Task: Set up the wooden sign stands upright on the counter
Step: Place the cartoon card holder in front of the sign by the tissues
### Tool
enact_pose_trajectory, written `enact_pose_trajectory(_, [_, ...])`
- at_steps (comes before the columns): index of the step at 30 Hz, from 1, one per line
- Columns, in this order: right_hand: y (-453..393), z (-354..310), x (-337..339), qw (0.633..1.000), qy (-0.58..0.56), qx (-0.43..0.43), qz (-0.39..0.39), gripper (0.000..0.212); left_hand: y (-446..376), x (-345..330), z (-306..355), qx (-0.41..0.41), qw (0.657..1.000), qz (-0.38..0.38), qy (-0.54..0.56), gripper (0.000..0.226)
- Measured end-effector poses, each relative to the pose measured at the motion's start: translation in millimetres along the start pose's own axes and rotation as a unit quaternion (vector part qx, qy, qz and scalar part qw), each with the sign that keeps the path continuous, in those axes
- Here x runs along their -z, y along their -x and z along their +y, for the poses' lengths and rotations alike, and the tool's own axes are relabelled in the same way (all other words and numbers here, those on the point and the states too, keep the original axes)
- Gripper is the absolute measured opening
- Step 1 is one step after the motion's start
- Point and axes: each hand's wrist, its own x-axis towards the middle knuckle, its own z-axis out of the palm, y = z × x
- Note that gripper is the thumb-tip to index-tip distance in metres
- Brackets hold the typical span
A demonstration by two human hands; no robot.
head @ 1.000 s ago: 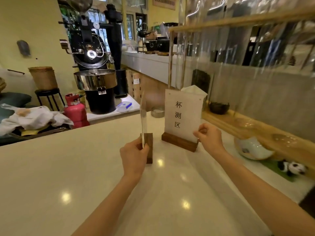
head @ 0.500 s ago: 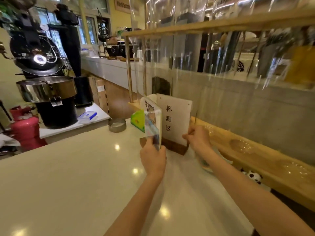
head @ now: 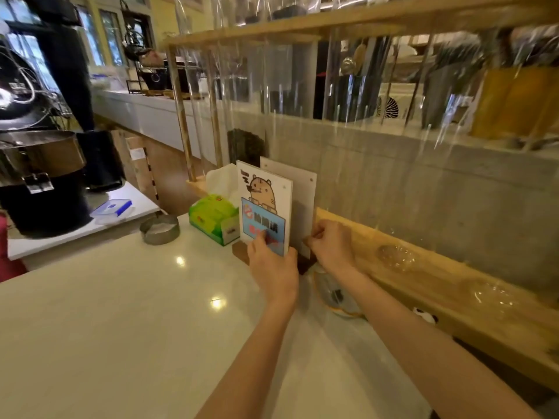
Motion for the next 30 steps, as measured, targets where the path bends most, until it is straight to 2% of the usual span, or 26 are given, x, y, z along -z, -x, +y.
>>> enact_pose_trajectory(5, [2.8,1.3,0.4,1.0,-0.009,0.01,-0.011,0.016,0.9,-6.3,-2.9,0.007,1.0,0.002,0.005,0.055])
enact_pose_trajectory(7, [2.5,0.9,1.5,1.0,-0.006,0.014,-0.026,0.004,1.1,-6.5,-2.7,0.011,1.0,-0.002,0.005,0.054])
enact_pose_trajectory(8, [2.5,0.4,2.8,0.999,-0.002,0.013,-0.039,0.006,1.1,-6.0,-2.6,0.013,1.0,-0.004,0.006,0.053])
enact_pose_trajectory(10, [2.3,-1.1,7.4,0.998,-0.007,0.002,-0.059,0.03,-0.5,-4.1,-2.4,0.014,1.0,-0.016,0.008,0.054])
enact_pose_trajectory(12, [3.3,-5.3,15.4,0.999,-0.026,-0.001,-0.034,0.041,-3.9,-0.6,-3.9,0.006,0.999,-0.037,0.002,0.056])
enact_pose_trajectory(15, [8.1,-14.0,27.2,0.998,-0.024,0.019,0.05,0.025,-10.8,8.0,-12.2,-0.012,0.997,-0.075,-0.01,0.067])
enact_pose_trajectory(17, [9.6,-18.4,31.8,0.996,-0.049,0.042,0.062,0.016,-15.2,15.8,-18.6,-0.031,0.994,-0.102,-0.03,0.077])
enact_pose_trajectory(20, [7.8,-24.0,32.2,0.993,-0.101,0.048,-0.04,0.015,-20.5,27.3,-25.5,-0.057,0.984,-0.155,-0.071,0.086])
enact_pose_trajectory(23, [8.4,-26.4,24.8,0.986,-0.084,0.036,-0.138,0.032,-23.4,32.7,-35.2,-0.059,0.969,-0.193,-0.145,0.086])
enact_pose_trajectory(26, [14.4,-28.0,14.7,0.984,-0.09,0.035,-0.151,0.036,-22.5,31.9,-43.8,-0.067,0.947,-0.214,-0.232,0.076])
enact_pose_trajectory(30, [16.9,-26.9,8.6,0.985,-0.111,0.036,-0.128,0.018,-19.8,28.4,-46.7,-0.069,0.939,-0.246,-0.232,0.063])
